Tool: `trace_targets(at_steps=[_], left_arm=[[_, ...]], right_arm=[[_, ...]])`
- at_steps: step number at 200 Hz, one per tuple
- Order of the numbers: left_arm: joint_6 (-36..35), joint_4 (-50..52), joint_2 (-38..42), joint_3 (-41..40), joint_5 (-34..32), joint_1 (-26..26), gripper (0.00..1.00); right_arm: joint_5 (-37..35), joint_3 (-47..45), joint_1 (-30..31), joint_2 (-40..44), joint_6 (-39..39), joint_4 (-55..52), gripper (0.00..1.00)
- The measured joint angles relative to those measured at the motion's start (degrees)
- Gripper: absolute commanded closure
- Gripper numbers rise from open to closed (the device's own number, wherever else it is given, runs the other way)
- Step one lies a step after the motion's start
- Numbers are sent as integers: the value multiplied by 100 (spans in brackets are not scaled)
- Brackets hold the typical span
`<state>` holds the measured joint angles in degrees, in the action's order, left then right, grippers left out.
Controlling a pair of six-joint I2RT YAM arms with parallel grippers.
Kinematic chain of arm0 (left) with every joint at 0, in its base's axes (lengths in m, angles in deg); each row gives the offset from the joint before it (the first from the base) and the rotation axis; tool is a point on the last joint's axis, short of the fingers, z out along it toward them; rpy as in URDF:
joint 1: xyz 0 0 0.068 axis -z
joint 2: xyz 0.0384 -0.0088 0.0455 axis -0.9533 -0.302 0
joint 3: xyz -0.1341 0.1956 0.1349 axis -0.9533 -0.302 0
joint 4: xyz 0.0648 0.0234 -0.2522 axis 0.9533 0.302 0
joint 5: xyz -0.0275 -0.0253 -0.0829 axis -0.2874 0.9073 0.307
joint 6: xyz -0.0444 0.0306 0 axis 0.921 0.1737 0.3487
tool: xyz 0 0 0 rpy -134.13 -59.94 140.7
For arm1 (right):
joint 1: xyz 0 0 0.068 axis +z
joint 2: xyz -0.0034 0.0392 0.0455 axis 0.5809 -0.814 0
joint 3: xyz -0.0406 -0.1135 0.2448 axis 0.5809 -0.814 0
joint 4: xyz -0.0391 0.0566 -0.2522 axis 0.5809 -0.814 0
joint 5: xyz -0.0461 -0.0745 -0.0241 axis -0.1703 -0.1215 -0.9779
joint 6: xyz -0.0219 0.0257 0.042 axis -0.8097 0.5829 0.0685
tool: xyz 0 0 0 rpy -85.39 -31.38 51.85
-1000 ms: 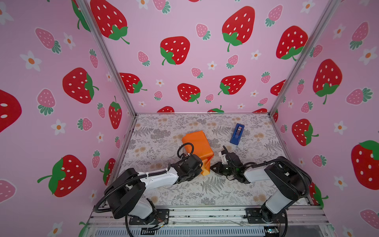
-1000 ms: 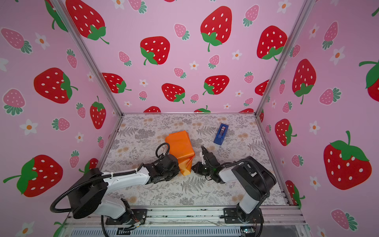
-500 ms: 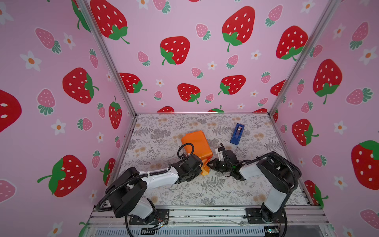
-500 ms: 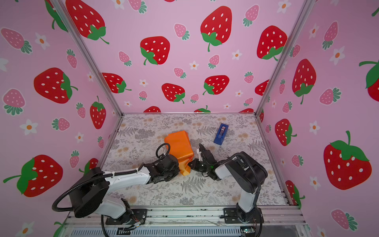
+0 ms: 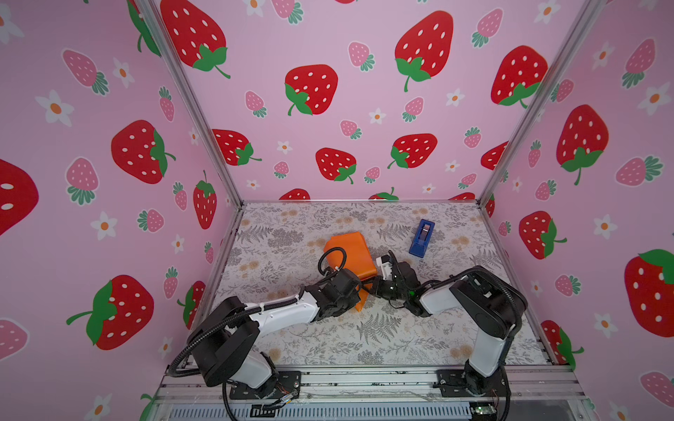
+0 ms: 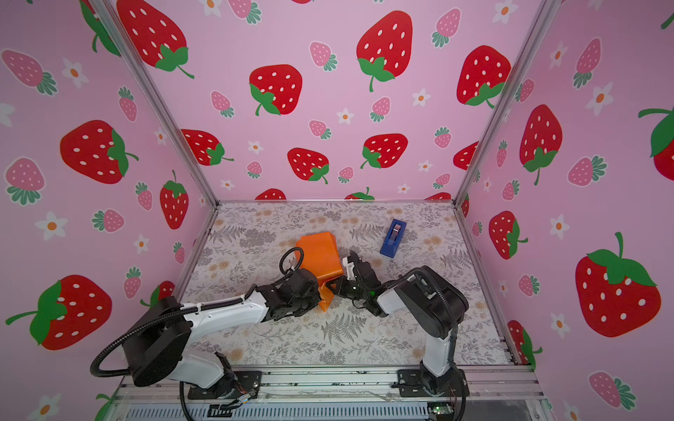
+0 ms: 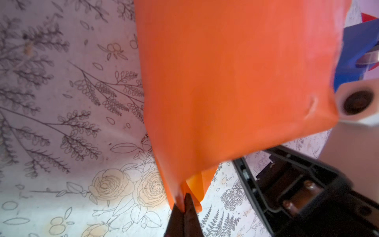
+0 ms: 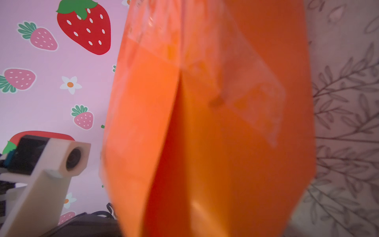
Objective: Wrap a gift box in wrapping paper
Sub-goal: Fold the wrapping paper for the gift box.
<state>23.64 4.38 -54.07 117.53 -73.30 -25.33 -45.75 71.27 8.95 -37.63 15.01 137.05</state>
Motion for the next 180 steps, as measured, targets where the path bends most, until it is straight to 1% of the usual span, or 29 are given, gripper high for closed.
trace_targets(at_steps=[72,105,141,180], left_arm=[[-273,-15,-114,129,149,-188,100],[-269,13,-92,127,140,-199,100],[-258,4,142,127,85,-219,100],[-238,-39,79,129,90,-251,100]], right_arm=[[52,52,0,-208,-31,-4,95],[50,52,0,-210,-55,-11,95],[48,52,0,-210,-74,-13,95],[50,61,0,-212,-74,-15,95]])
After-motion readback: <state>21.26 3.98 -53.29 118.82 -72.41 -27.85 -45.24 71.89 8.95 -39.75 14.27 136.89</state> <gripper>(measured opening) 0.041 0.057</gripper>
